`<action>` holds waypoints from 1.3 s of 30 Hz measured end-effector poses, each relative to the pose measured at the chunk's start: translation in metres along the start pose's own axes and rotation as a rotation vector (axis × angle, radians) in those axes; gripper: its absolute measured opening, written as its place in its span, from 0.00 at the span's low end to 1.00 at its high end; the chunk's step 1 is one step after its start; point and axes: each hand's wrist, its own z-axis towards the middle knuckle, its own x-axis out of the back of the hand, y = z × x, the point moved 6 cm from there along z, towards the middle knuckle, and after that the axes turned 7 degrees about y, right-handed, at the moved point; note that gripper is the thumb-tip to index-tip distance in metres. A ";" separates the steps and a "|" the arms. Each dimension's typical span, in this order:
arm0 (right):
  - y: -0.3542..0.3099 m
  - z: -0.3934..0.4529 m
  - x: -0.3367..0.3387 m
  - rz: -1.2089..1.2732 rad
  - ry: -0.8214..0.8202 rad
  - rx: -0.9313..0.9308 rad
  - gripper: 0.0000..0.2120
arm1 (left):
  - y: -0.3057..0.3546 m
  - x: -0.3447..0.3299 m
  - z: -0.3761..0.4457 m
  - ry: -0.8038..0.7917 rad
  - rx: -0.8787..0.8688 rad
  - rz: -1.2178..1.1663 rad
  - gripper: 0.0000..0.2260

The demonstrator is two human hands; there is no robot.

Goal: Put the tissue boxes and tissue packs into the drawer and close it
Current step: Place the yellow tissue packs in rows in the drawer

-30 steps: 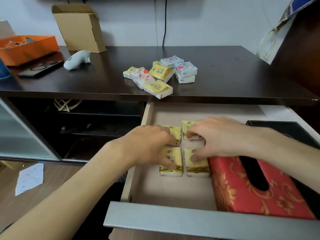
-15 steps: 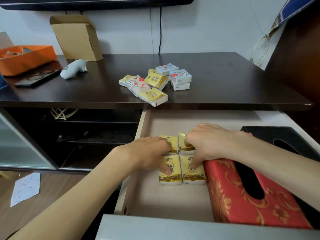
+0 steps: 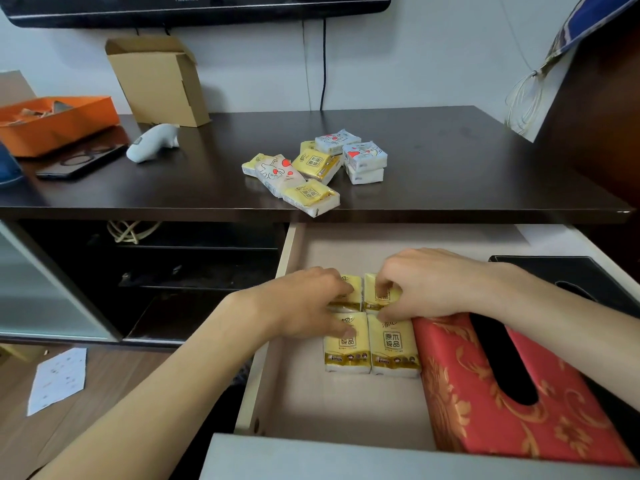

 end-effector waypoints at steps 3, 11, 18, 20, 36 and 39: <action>0.007 0.000 0.020 0.073 0.162 -0.019 0.16 | -0.007 0.027 -0.005 0.153 0.038 -0.038 0.21; 0.029 0.038 0.106 0.401 0.647 -0.047 0.10 | -0.029 0.092 0.002 0.836 0.083 0.040 0.22; 0.021 0.121 0.119 0.163 0.631 -0.038 0.19 | -0.055 0.089 0.016 0.839 0.271 0.175 0.11; 0.017 0.135 0.118 0.091 0.610 -0.031 0.19 | -0.060 0.094 0.011 0.874 0.284 0.146 0.09; 0.061 0.053 0.109 0.195 0.799 -0.230 0.22 | -0.035 0.094 -0.031 1.053 0.031 -0.116 0.10; 0.080 0.030 0.091 0.192 0.739 -0.323 0.22 | -0.028 0.091 -0.009 1.015 0.036 -0.100 0.11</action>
